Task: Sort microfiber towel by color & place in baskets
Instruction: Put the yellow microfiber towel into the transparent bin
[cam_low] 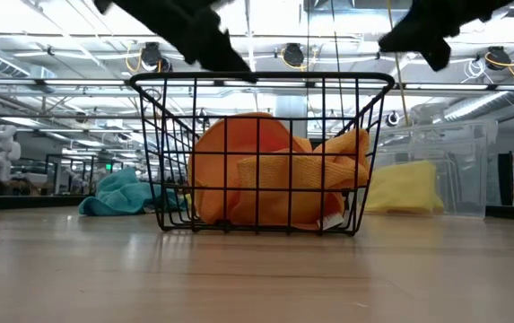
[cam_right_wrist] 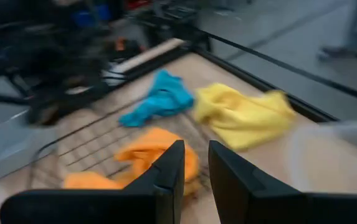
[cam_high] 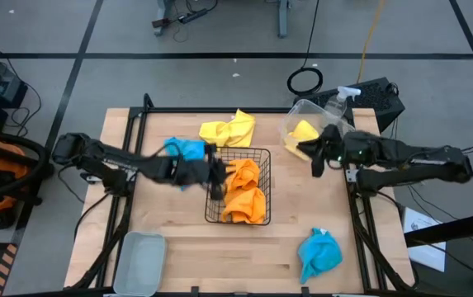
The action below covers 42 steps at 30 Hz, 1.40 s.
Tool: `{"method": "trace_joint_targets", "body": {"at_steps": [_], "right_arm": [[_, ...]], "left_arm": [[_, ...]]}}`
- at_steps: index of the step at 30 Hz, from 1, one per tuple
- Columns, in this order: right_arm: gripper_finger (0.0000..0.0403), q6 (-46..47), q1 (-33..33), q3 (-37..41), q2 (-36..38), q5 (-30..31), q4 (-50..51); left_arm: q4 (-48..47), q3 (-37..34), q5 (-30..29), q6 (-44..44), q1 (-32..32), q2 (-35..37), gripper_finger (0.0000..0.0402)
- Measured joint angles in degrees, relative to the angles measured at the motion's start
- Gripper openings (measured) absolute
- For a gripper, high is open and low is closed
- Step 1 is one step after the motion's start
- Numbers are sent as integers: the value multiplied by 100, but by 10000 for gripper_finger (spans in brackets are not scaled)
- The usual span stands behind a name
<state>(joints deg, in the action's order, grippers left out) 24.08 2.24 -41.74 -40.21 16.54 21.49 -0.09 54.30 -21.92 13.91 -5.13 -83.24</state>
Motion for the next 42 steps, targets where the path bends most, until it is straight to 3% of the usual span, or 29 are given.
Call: {"method": "trace_joint_targets", "body": {"at_steps": [6, 12, 15, 19, 28, 42], "right_arm": [[63, -221, -966, 0, -697, 737, -487], [63, 65, -1465, 0, -1422, 1309, -505], [63, 138, -1629, 0, -1698, 1388, -684], [63, 119, -1811, 0, -1940, 1397, -1127], [63, 58, -2277, 0, -2325, 1645, -1713], [63, 227, -2524, 0, -2557, 1834, -1842]], "left_arm": [[5, 0, 1450, -460, 1383, 0, 153], [-66, 0, 1700, -461, 2282, 0, 228], [-191, 0, 2142, -464, 2729, 0, 247], [-284, 2, 2903, -440, 3282, -78, 248], [-338, 4, 3854, -410, 3905, -641, 218], [283, 11, 3924, -717, 3924, -1609, 203]]}}
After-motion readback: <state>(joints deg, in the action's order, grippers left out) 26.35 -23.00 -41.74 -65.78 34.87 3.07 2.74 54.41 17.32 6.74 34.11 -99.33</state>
